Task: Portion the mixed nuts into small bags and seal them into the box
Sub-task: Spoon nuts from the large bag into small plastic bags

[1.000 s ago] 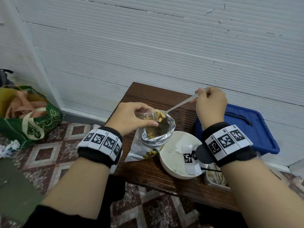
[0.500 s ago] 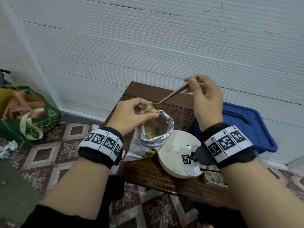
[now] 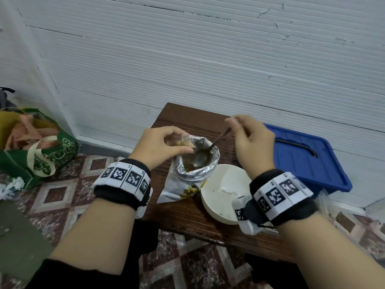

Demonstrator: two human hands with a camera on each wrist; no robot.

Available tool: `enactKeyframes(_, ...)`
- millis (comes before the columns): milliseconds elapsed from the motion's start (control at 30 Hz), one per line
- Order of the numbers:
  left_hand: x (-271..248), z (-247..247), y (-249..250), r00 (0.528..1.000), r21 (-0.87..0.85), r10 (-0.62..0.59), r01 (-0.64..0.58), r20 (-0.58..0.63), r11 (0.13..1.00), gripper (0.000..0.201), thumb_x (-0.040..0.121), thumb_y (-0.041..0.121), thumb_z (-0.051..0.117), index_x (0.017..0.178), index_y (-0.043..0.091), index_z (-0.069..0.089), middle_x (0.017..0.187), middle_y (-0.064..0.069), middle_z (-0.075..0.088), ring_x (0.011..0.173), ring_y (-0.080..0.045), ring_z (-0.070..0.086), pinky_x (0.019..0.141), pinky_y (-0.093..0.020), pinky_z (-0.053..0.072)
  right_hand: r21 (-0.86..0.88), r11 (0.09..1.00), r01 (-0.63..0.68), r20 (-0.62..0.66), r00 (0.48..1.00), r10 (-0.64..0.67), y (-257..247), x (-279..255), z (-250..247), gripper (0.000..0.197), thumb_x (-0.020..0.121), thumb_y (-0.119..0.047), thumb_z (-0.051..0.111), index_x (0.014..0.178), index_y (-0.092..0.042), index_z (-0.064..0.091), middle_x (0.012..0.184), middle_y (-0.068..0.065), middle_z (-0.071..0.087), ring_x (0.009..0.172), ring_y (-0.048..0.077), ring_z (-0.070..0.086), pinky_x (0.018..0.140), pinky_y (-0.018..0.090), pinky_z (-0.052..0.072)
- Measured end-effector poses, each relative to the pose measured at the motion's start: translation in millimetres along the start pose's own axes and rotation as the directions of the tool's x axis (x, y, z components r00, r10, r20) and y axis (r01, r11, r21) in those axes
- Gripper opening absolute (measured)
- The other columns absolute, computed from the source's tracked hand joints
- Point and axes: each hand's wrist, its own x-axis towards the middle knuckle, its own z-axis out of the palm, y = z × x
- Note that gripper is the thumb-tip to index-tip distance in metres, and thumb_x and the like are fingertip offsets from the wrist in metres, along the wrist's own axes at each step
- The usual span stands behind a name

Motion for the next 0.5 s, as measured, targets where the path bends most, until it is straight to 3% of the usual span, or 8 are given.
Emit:
enactKeyframes(133, 0, 1, 2, 1.000, 0.016, 0.023, -0.024, 0.014, 1.000, 0.036, 0.064, 0.025, 0.086, 0.098, 0.022, 0.072, 0.079, 0.019, 0.064, 0.071, 0.021, 0.054, 0.062, 0.001, 0.037, -0.224, 0.948, 0.227, 0.277, 0.947, -0.161, 6, -25, 18, 0.013, 0.092, -0.021, 0.061, 0.091, -0.018, 0.073, 0.068, 0.002, 0.064, 0.072, 0.021, 0.048, 0.072, 0.037, 0.040)
enactKeyframes(233, 1, 2, 2, 0.999, 0.041, 0.025, -0.026, 0.025, 0.999, 0.038, 0.063, 0.030, 0.087, 0.097, 0.026, 0.071, 0.081, 0.019, 0.065, 0.074, 0.019, 0.056, 0.063, 0.001, 0.038, -0.282, 0.919, 0.274, 0.388, 0.909, -0.152, 6, -34, 26, 0.014, 0.092, -0.019, 0.060, 0.085, -0.012, 0.070, 0.064, 0.002, 0.058, 0.069, 0.026, 0.051, 0.071, 0.045, 0.046)
enactKeyframes(333, 1, 2, 0, 0.999, 0.048, 0.013, -0.015, 0.031, 0.999, 0.037, 0.061, 0.035, 0.087, 0.094, 0.033, 0.069, 0.083, 0.018, 0.067, 0.078, 0.013, 0.059, 0.066, -0.001, 0.042, -0.233, 0.959, 0.164, 0.371, 0.926, -0.068, 8, -34, 29, 0.014, 0.094, -0.017, 0.056, 0.093, -0.011, 0.068, 0.065, -0.010, 0.047, 0.075, 0.024, 0.051, 0.077, 0.044, 0.043)
enactKeyframes(367, 1, 2, 0, 0.999, 0.047, 0.013, -0.015, 0.032, 0.999, 0.037, 0.061, 0.035, 0.087, 0.093, 0.034, 0.069, 0.084, 0.018, 0.068, 0.080, 0.011, 0.060, 0.068, -0.002, 0.043, -0.216, 0.970, 0.112, 0.352, 0.935, -0.030, 9, -33, 29, 0.014, 0.095, -0.017, 0.055, 0.095, -0.011, 0.068, 0.067, -0.010, 0.050, 0.077, 0.023, 0.052, 0.080, 0.043, 0.043)
enactKeyframes(500, 0, 1, -1, 0.999, 0.055, 0.009, -0.011, 0.030, 0.998, 0.037, 0.060, 0.037, 0.087, 0.094, 0.035, 0.070, 0.087, 0.016, 0.070, 0.086, 0.004, 0.063, 0.077, -0.012, 0.049, -0.120, 0.988, -0.096, 0.248, 0.961, 0.124, 13, -30, 29, 0.015, 0.096, -0.017, 0.052, 0.089, -0.013, 0.065, 0.074, 0.004, 0.067, 0.077, 0.025, 0.062, 0.079, 0.045, 0.050)
